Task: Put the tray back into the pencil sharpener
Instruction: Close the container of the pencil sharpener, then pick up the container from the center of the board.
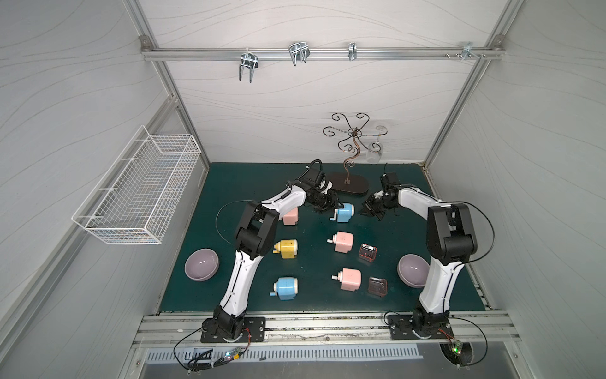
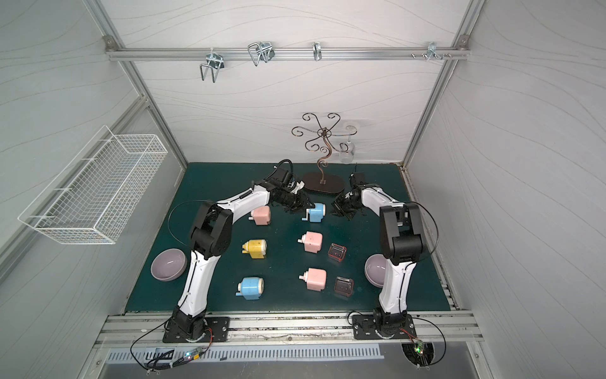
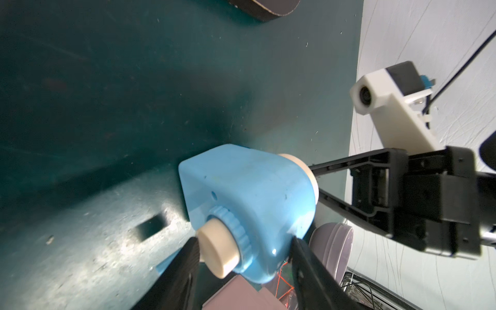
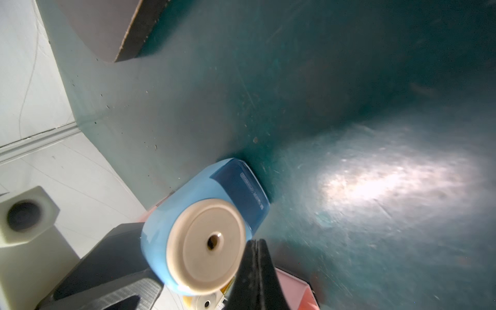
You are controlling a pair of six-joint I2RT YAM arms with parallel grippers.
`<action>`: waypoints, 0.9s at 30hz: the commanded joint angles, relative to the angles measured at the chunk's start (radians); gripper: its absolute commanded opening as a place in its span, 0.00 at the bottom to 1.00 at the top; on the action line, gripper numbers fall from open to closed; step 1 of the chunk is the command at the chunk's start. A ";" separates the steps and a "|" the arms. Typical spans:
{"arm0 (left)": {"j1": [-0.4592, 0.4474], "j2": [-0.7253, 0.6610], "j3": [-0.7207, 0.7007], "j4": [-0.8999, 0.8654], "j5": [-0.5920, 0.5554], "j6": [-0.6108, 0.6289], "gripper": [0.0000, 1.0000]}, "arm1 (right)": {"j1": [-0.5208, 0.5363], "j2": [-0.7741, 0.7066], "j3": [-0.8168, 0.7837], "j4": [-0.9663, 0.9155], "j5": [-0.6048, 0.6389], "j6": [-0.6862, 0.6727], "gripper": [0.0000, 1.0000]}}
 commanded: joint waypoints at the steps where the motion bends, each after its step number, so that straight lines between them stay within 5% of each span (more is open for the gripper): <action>1: -0.014 0.050 0.010 -0.090 -0.051 0.023 0.59 | -0.011 -0.042 -0.015 -0.066 0.032 -0.051 0.06; 17: 0.004 -0.025 0.011 -0.098 -0.061 0.045 0.64 | -0.019 -0.147 -0.026 -0.187 0.105 -0.140 0.08; 27: 0.052 -0.256 -0.176 -0.104 -0.134 0.075 0.65 | -0.016 -0.335 -0.129 -0.279 0.209 -0.176 0.08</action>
